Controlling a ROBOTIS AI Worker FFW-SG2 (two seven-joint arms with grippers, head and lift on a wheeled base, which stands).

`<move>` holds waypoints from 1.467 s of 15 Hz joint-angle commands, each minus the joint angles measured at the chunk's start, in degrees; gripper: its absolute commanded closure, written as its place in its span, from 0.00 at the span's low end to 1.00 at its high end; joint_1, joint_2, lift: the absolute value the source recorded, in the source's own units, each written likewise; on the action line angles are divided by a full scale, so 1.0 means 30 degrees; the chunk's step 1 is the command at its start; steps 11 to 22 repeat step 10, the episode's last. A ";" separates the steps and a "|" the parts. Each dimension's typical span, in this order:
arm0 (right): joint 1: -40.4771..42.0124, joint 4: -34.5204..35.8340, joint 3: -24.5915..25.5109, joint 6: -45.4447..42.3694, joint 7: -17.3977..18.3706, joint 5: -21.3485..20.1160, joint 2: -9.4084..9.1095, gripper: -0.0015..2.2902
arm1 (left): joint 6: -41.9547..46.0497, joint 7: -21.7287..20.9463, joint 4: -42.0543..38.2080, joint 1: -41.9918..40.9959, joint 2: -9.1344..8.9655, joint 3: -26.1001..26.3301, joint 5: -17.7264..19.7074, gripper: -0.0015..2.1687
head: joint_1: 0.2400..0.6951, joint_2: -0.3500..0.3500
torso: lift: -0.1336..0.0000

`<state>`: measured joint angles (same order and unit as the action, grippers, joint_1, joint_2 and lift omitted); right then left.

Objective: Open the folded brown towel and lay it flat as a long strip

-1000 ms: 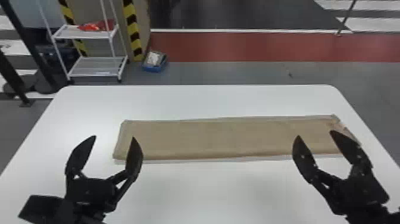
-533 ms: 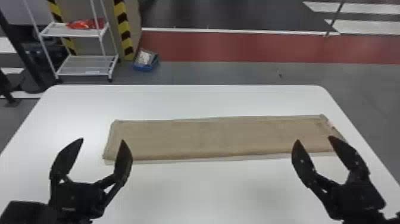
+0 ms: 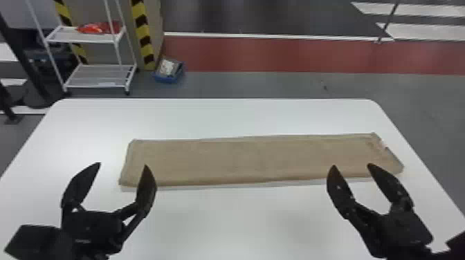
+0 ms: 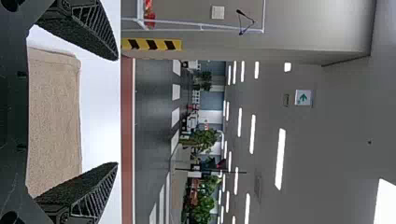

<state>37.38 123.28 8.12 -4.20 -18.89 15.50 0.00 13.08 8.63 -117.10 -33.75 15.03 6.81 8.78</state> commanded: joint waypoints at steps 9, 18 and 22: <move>0.0107 -0.0077 -0.0804 -0.0255 0.0789 -0.0595 -0.0017 0.08 | 0.0223 -0.0212 -0.0312 -0.0411 0.0028 -0.1304 0.0267 0.04 | 1.00 0.54 | 0.08; 0.0107 -0.0077 -0.0745 -0.0255 0.0789 -0.0595 -0.0017 0.08 | 0.0223 -0.0241 -0.0312 -0.0411 0.0028 -0.1304 0.0267 0.04 | 1.00 0.55 | 0.08; 0.0107 -0.0077 -0.0745 -0.0255 0.0789 -0.0595 -0.0017 0.08 | 0.0223 -0.0241 -0.0312 -0.0411 0.0028 -0.1304 0.0267 0.04 | 1.00 0.55 | 0.08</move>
